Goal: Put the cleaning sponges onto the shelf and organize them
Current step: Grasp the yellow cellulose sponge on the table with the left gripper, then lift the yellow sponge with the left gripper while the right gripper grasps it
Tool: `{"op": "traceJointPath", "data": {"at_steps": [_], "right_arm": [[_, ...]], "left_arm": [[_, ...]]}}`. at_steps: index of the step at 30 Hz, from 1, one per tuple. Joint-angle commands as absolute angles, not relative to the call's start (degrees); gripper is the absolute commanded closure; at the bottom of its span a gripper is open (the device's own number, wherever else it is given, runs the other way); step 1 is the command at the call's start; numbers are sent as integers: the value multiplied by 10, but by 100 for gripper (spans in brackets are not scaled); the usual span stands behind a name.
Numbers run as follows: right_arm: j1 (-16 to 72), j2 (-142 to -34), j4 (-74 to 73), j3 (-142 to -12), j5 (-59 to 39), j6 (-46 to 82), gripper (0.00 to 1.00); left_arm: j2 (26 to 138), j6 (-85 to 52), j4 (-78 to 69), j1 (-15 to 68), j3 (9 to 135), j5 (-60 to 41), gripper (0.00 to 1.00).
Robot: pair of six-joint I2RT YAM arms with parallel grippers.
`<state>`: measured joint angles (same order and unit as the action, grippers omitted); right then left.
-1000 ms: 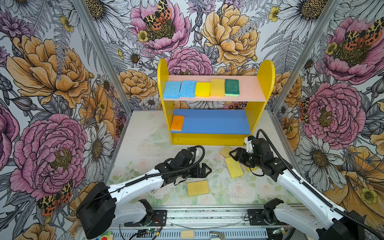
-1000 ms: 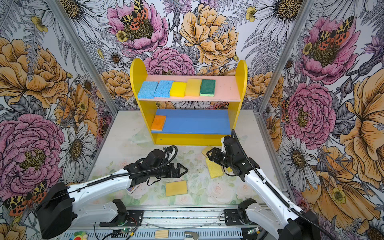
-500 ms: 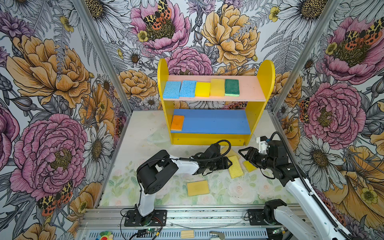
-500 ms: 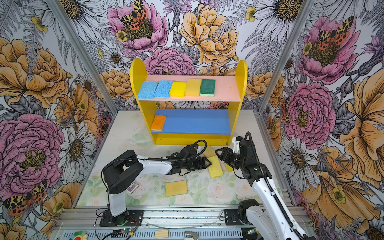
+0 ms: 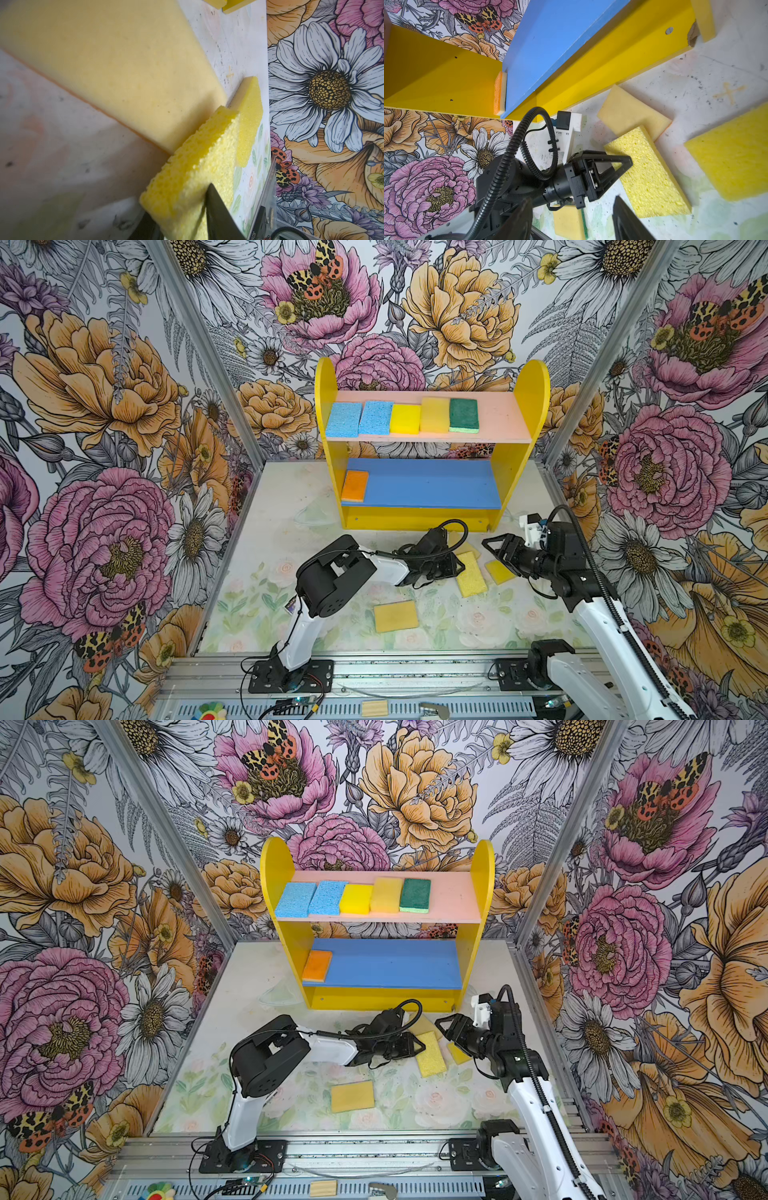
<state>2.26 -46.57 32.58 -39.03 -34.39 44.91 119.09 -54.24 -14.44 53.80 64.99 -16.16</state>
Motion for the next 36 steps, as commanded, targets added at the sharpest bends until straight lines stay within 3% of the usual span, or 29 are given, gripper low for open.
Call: {"op": "traceJointPath", "data": {"at_steps": [1, 8, 15, 26, 36], "right_arm": [[19, -454, 326, -386, -354, 442, 37], [20, -455, 326, -381, -350, 442, 36], [47, -468, 324, -398, -344, 442, 35], [213, -573, 218, -444, -355, 441, 35], [348, -674, 171, -507, -323, 430, 38]], "left_arm": [[1176, -537, -141, 531, 637, -174, 77], [1058, -511, -143, 506, 550, -204, 80], [870, -472, -78, 398, 426, -288, 81], [701, -367, 121, 213, 406, -451, 81], [654, -366, 128, 164, 397, -529, 80]]}}
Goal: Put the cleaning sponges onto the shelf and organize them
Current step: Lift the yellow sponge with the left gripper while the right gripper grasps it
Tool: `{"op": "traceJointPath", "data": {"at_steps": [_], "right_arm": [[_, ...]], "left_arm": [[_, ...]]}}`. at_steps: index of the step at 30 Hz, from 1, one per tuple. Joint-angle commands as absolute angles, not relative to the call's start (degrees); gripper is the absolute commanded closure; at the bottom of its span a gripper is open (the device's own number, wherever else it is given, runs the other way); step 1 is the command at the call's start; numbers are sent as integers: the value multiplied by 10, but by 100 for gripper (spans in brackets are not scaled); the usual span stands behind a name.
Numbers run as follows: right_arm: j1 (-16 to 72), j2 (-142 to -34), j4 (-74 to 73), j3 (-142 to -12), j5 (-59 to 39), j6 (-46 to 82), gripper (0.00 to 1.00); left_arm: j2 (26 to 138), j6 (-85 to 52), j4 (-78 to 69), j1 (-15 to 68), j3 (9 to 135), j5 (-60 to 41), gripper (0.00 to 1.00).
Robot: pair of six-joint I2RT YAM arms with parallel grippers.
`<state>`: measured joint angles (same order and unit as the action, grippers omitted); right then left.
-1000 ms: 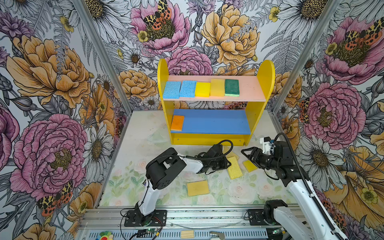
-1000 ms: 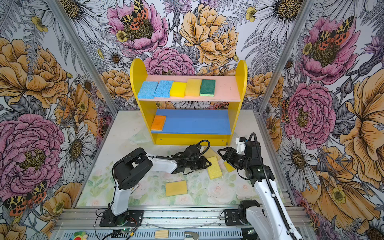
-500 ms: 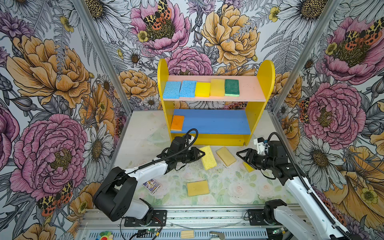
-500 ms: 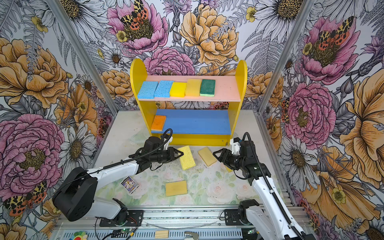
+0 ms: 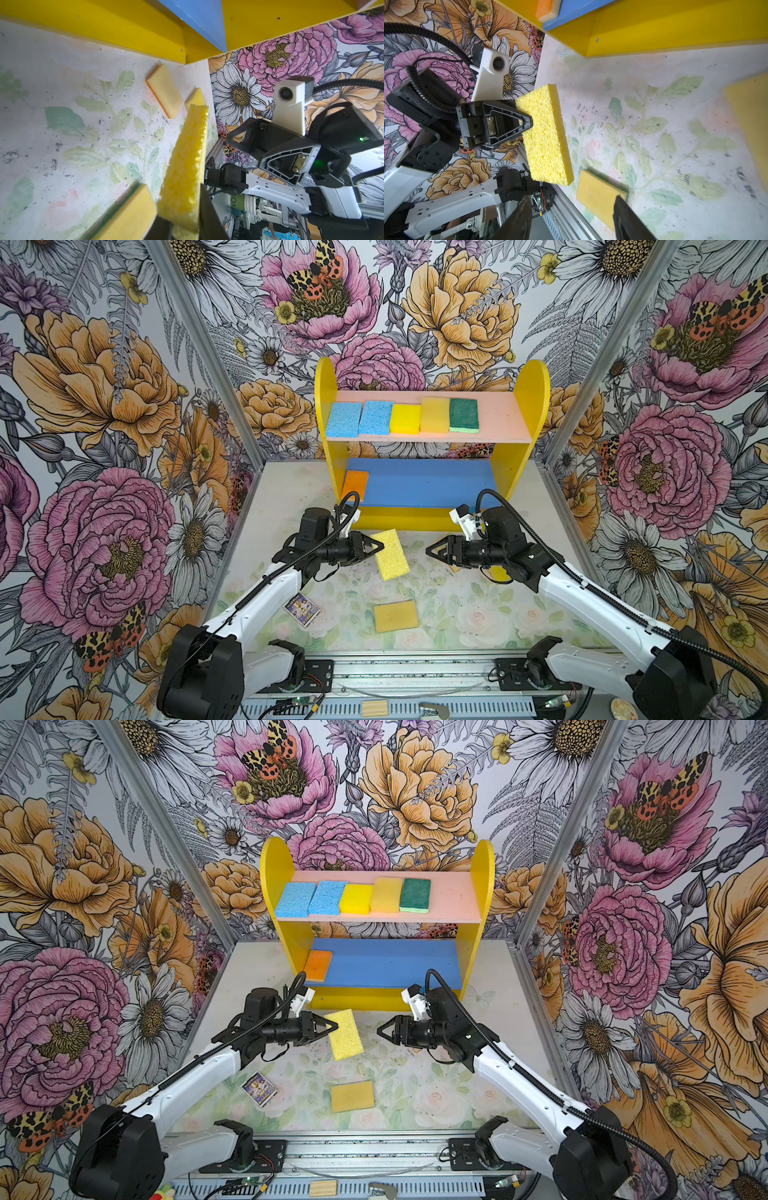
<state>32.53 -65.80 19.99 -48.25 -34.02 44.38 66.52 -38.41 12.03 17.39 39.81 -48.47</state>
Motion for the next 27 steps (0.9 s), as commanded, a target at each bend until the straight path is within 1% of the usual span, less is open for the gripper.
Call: {"op": "traceJointPath", "data": {"at_steps": [1, 12, 18, 23, 27], "right_arm": [[357, -681, 170, -512, -320, 430, 38], [425, -749, 140, -536, -301, 439, 44], [442, -767, 124, -535, -298, 449, 49], [451, -777, 105, -532, -300, 458, 55], [451, -784, 92, -532, -301, 465, 64]], "left_arm": [[652, -366, 128, 161, 396, -531, 81], [634, -373, 121, 144, 383, -550, 80], [628, -378, 114, 135, 376, -556, 80], [624, -385, 106, 132, 371, -562, 80], [623, -387, 103, 129, 369, -565, 80]]}}
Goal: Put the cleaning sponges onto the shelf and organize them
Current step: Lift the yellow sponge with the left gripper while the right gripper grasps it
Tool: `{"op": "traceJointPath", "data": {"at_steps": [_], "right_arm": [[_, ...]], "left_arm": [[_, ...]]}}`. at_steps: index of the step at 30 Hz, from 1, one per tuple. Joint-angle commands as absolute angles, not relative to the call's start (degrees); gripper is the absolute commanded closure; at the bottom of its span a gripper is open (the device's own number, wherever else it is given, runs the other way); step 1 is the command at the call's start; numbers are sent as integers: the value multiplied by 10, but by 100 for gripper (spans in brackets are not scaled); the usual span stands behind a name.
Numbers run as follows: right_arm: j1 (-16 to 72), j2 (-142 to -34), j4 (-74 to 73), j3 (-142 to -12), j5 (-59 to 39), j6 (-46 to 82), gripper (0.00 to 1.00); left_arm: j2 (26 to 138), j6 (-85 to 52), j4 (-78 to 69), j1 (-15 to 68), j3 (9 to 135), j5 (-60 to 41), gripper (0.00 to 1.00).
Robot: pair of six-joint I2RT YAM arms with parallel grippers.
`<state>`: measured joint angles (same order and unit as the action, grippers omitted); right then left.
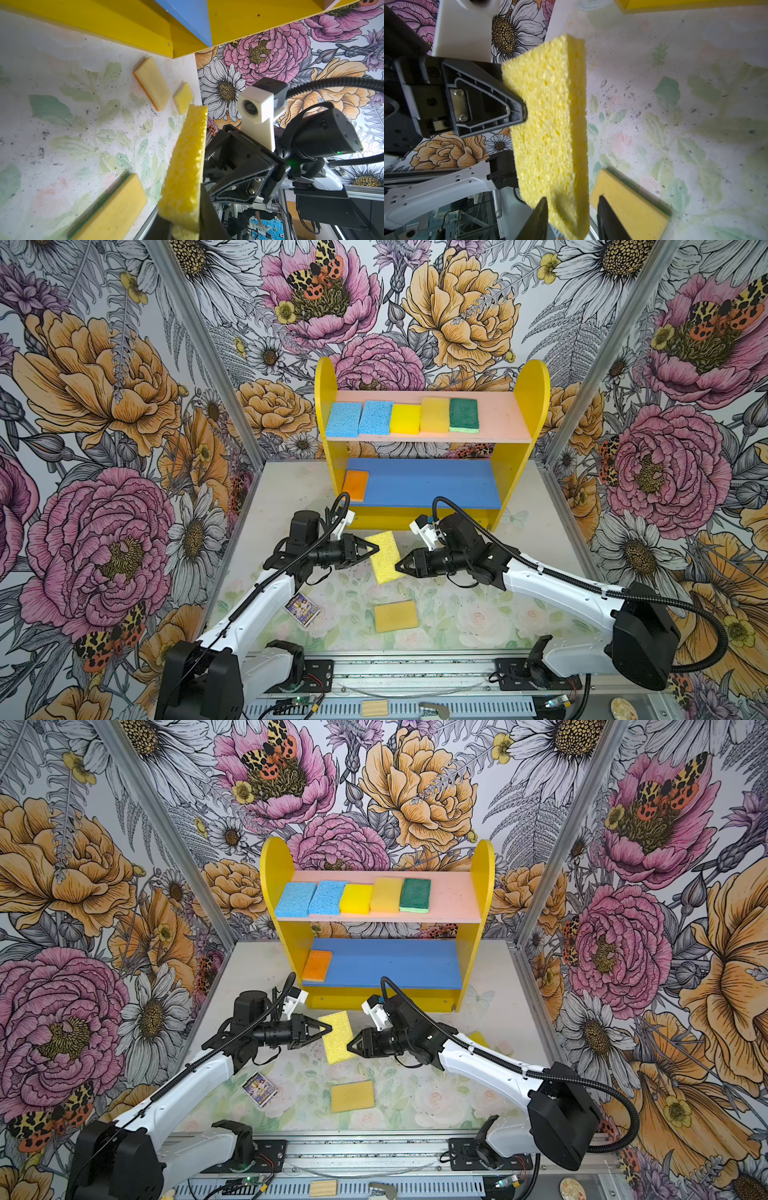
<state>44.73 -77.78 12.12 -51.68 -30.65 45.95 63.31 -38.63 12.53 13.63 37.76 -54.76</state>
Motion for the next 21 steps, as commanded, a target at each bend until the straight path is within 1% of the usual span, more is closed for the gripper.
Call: {"op": "traceJointPath", "data": {"at_steps": [1, 5, 6, 8, 9, 12, 14, 19, 21], "right_arm": [[452, -785, 90, -533, -301, 466, 67], [451, -788, 86, -533, -301, 469, 83], [465, -788, 86, -533, -300, 471, 87], [466, -785, 86, -532, -295, 473, 93], [466, -782, 85, -532, -291, 475, 95], [466, -771, 86, -532, -271, 479, 98], [465, -766, 86, -533, -258, 482, 100], [462, -764, 86, -545, -225, 490, 100], [458, -764, 86, -548, -203, 503, 100]], "left_arm": [[622, -387, 103, 129, 368, -566, 80], [620, -389, 102, 124, 367, -566, 81], [619, -389, 103, 123, 367, -568, 80], [616, -388, 108, 117, 367, -566, 77], [612, -387, 112, 111, 367, -564, 72], [595, -383, 128, 94, 368, -561, 51], [583, -383, 137, 83, 370, -560, 41], [537, -372, 189, 42, 386, -532, 2], [497, -356, 227, 17, 402, -492, 1]]}}
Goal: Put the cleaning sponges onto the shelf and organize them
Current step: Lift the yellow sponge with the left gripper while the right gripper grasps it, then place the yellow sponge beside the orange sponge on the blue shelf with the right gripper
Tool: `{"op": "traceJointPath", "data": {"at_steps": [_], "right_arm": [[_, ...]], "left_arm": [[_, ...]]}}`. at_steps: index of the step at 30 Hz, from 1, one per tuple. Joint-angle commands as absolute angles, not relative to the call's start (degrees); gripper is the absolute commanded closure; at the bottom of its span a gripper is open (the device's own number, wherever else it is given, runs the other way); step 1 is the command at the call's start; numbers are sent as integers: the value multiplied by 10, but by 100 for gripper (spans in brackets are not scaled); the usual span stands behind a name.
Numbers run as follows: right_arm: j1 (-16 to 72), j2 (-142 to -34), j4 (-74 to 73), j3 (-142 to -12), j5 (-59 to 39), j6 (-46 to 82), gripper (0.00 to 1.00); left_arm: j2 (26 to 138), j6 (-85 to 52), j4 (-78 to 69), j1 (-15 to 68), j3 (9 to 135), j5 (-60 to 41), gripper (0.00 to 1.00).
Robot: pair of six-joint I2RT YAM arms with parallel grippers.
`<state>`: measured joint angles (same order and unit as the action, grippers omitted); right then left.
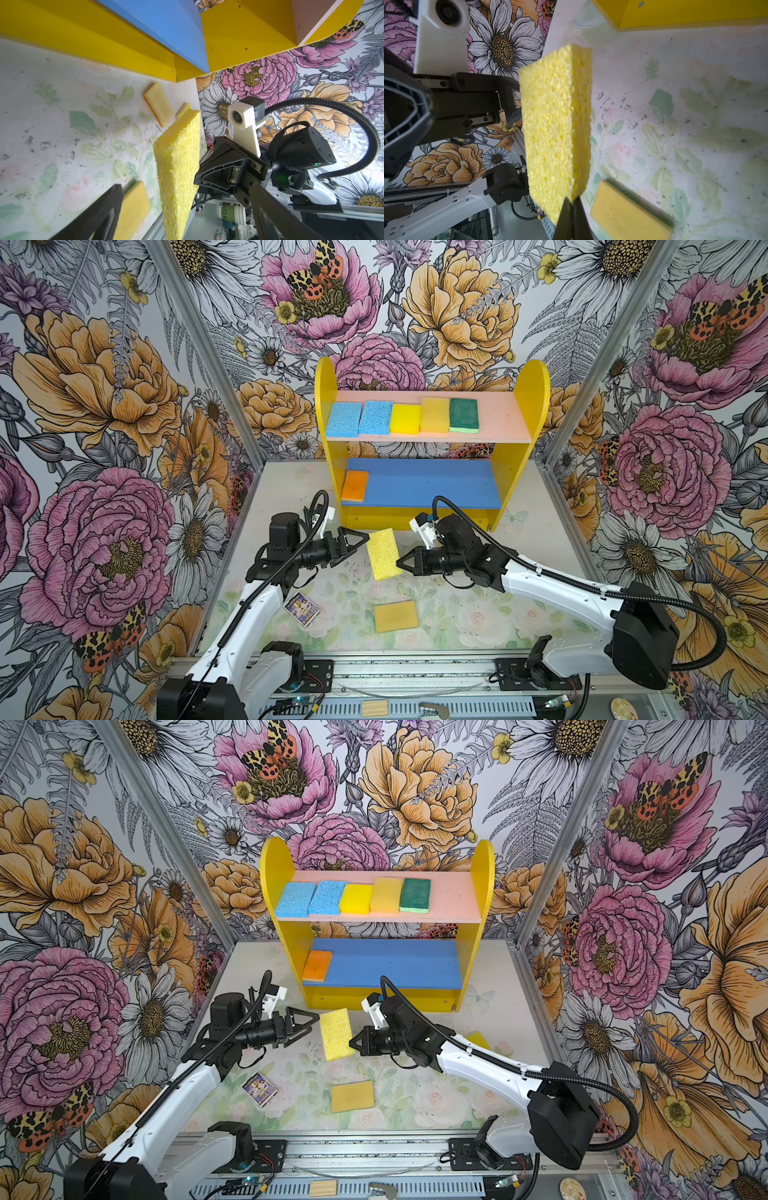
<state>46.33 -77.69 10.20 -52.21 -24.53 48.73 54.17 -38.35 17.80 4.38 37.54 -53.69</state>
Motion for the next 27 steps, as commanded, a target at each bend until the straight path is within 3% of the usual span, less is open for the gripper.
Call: {"op": "traceJointPath", "data": {"at_steps": [1, 9, 27], "right_arm": [[457, -765, 85, -550, -196, 513, 100], [386, -815, 82, -613, -145, 561, 100], [357, -1028, 65, -824, -145, 550, 100]], "left_arm": [[481, -343, 248, 7, 410, -474, 1], [374, -284, 309, -54, 424, -359, 1], [354, -251, 317, -49, 385, -343, 1]]}}
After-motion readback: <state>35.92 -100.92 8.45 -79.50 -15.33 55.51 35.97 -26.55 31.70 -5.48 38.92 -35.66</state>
